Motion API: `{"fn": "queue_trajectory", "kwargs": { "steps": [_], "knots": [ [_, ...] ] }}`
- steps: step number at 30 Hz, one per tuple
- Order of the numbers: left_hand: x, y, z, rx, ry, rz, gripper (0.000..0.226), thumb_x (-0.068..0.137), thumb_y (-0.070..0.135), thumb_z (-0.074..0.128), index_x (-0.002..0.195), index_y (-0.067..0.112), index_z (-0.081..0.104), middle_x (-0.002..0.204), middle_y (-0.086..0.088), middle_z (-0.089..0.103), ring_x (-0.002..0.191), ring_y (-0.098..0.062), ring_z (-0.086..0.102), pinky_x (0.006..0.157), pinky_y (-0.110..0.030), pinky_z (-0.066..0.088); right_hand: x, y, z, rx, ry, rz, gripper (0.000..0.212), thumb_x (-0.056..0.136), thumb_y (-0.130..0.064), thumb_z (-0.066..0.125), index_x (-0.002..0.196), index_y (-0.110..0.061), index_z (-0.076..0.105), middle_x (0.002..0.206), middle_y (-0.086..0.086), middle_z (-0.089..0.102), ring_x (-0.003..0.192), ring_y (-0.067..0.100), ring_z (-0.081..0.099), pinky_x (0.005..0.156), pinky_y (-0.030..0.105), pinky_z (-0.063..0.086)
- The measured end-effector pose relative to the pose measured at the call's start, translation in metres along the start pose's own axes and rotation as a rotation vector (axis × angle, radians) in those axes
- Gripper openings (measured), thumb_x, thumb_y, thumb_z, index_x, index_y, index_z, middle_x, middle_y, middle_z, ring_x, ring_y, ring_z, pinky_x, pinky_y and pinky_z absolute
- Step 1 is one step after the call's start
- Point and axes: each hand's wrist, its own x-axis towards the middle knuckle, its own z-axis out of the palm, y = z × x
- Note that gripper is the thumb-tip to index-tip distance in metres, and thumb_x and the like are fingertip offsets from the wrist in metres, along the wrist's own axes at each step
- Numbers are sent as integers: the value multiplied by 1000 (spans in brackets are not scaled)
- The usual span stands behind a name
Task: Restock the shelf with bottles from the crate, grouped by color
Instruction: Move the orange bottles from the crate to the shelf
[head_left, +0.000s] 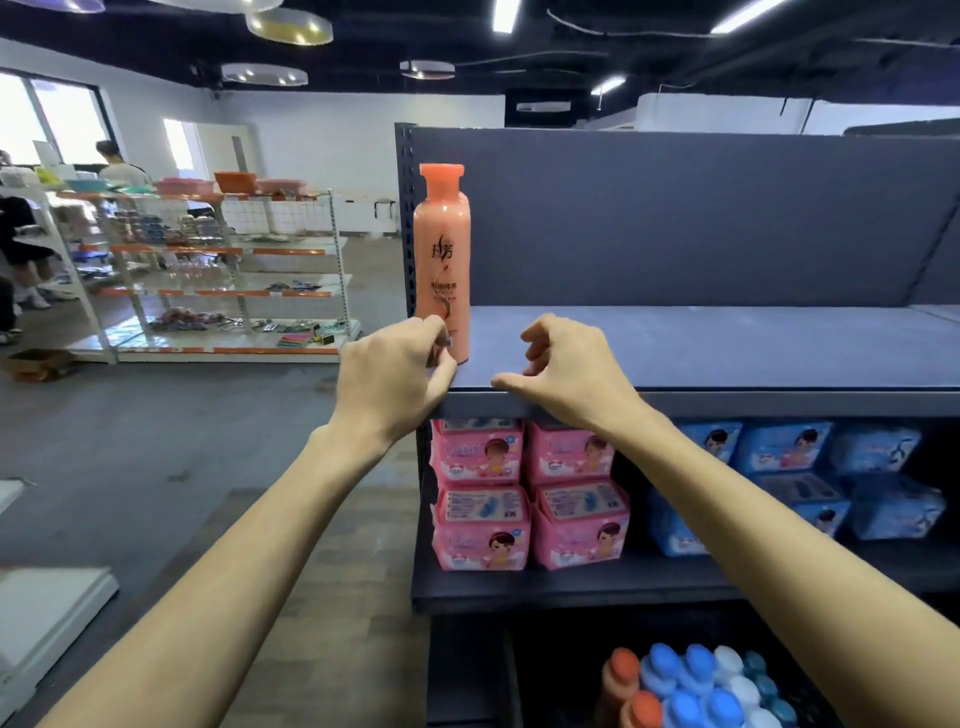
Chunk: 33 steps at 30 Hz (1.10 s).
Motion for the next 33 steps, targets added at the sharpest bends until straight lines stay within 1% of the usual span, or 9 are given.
{"fn": "queue_trajectory", "kwargs": {
  "steps": [3, 5, 9, 14, 19, 23, 26, 29, 33],
  "knots": [
    [-27, 46, 13, -66, 67, 161, 13, 84, 26, 54, 82, 16, 62, 73, 1, 61, 68, -21, 60, 49, -37, 45, -54, 31, -14, 126, -33, 27, 46, 74, -37, 87, 109, -18, 64, 89, -6, 68, 77, 4, 68, 75, 16, 53],
    [-53, 77, 32, -112, 48, 237, 12, 84, 25, 55, 79, 15, 61, 70, 1, 57, 66, -21, 57, 48, -38, 44, -86, 61, -14, 162, -102, 99, 42, 71, -35, 89, 103, -20, 66, 86, -9, 70, 73, -1, 69, 72, 14, 54],
    [-111, 123, 84, -188, -137, 218, 14, 81, 28, 54, 82, 17, 62, 70, 1, 56, 66, -22, 59, 44, -34, 43, -140, 133, 5, 114, -236, 261, 45, 68, -32, 91, 103, -18, 66, 87, -8, 71, 75, 1, 70, 78, 22, 58],
    [-195, 165, 141, -253, -402, 115, 15, 78, 30, 51, 84, 18, 59, 71, 1, 57, 67, -23, 61, 44, -33, 39, -202, 205, 36, 68, -334, 460, 43, 70, -27, 90, 103, -14, 65, 87, -3, 69, 71, 6, 67, 73, 12, 51],
    [-272, 198, 170, -263, -662, 63, 20, 77, 34, 48, 85, 21, 60, 69, 2, 56, 62, -21, 61, 40, -31, 40, -259, 261, 74, 2, -473, 634, 37, 71, -25, 86, 98, -10, 66, 89, 4, 71, 80, 20, 68, 79, 32, 53],
    [-315, 213, 183, -243, -846, 72, 16, 75, 35, 45, 76, 21, 52, 65, 3, 52, 58, -20, 59, 38, -28, 35, -295, 293, 107, -15, -644, 763, 34, 76, -28, 83, 96, -11, 60, 91, 7, 69, 82, 22, 60, 81, 35, 51],
    [-338, 217, 190, -225, -947, 42, 14, 73, 34, 49, 74, 20, 51, 64, 3, 52, 57, -21, 59, 39, -27, 27, -320, 306, 136, -3, -733, 833, 38, 79, -30, 80, 102, -14, 55, 103, 11, 66, 97, 27, 62, 85, 37, 50],
    [-353, 220, 199, -198, -997, 14, 14, 71, 33, 52, 75, 20, 52, 64, 2, 53, 55, -21, 60, 40, -25, 24, -339, 309, 164, 22, -690, 880, 50, 80, -26, 77, 122, -13, 53, 119, 12, 64, 111, 30, 61, 91, 36, 48],
    [-372, 219, 207, -153, -1085, -40, 19, 70, 32, 67, 81, 20, 56, 67, 2, 58, 60, -22, 63, 41, -27, 36, -349, 302, 192, -24, -486, 924, 38, 83, -31, 72, 116, -23, 54, 110, 8, 68, 102, 37, 65, 82, 42, 53]
  ]
}}
